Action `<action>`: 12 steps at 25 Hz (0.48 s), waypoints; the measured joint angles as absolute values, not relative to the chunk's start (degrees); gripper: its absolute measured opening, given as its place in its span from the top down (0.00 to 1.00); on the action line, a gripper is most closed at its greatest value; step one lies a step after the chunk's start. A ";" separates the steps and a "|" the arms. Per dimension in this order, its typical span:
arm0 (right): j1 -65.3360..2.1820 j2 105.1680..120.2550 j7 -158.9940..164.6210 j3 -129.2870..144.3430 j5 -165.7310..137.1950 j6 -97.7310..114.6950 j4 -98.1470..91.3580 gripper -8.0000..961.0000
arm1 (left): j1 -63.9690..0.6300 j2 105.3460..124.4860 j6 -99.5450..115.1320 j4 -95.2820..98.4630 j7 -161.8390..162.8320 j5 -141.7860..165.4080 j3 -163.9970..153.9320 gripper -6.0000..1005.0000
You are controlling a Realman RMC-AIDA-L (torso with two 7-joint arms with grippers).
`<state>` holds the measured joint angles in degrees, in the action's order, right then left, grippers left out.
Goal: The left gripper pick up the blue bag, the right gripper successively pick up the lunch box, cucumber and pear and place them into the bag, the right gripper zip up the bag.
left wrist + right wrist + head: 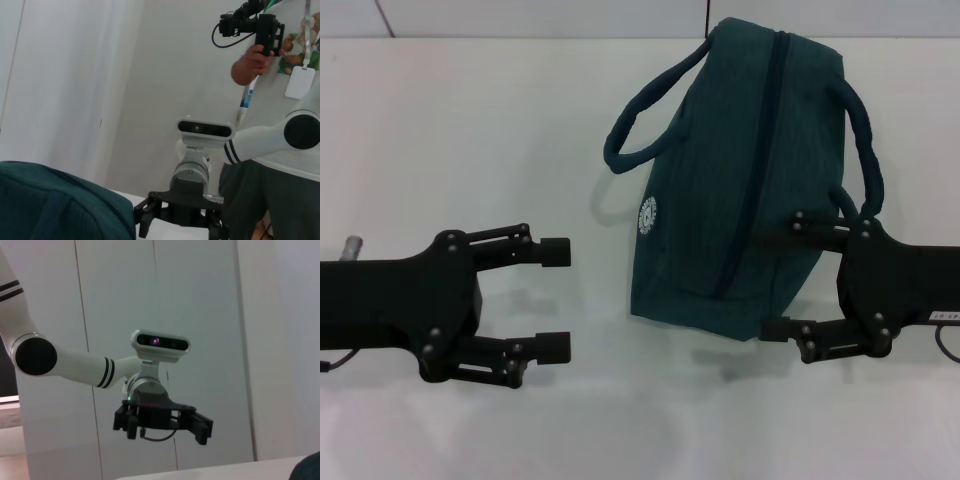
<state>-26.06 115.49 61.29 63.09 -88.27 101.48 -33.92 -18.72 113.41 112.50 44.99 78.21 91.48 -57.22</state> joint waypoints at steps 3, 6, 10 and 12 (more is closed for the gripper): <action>-26.07 115.49 61.28 63.10 -88.22 101.16 -33.92 0.10 | -18.72 113.52 112.53 44.99 78.25 91.81 -57.25 0.11; -26.14 115.49 61.26 63.11 -88.22 100.95 -33.92 0.10 | -18.72 113.54 112.54 44.95 78.31 91.97 -57.21 0.11; -26.18 115.49 61.34 63.11 -88.22 101.15 -33.92 0.10 | -18.85 113.55 112.57 44.93 78.59 92.02 -57.12 0.11; -26.19 115.48 61.37 63.15 -88.19 101.45 -33.92 0.10 | -18.98 113.56 112.59 44.92 78.91 92.02 -57.10 0.11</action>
